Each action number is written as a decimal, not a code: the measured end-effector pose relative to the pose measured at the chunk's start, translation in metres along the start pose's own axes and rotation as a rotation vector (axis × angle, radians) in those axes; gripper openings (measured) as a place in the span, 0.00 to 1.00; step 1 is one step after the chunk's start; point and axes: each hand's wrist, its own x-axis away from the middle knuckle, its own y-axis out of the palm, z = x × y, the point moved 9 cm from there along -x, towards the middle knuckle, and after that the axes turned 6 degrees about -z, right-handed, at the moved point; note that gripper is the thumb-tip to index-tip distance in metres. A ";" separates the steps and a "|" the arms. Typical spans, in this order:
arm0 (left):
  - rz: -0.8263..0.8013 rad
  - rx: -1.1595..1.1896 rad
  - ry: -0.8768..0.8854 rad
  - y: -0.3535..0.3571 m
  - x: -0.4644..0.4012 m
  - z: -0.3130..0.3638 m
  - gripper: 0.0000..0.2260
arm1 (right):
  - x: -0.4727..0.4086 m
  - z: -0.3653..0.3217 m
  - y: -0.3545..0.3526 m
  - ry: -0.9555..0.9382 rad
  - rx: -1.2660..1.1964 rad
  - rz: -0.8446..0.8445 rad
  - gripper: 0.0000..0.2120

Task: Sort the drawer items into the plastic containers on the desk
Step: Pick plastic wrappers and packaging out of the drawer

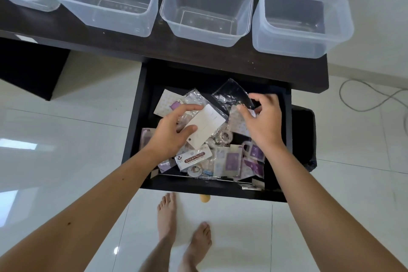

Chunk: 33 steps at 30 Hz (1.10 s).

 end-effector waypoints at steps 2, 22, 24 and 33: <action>0.003 0.011 -0.019 0.001 0.000 -0.003 0.24 | -0.008 0.008 0.013 0.041 0.084 -0.076 0.33; -0.004 0.105 -0.071 0.001 0.009 -0.001 0.21 | 0.052 -0.043 0.030 0.053 -0.307 -0.542 0.23; 0.059 0.033 -0.118 -0.009 0.012 -0.006 0.11 | 0.049 -0.049 0.033 0.024 -0.266 -0.527 0.22; -0.005 -0.035 -0.230 -0.031 0.044 -0.034 0.11 | 0.004 -0.054 0.066 0.040 -0.223 -0.284 0.12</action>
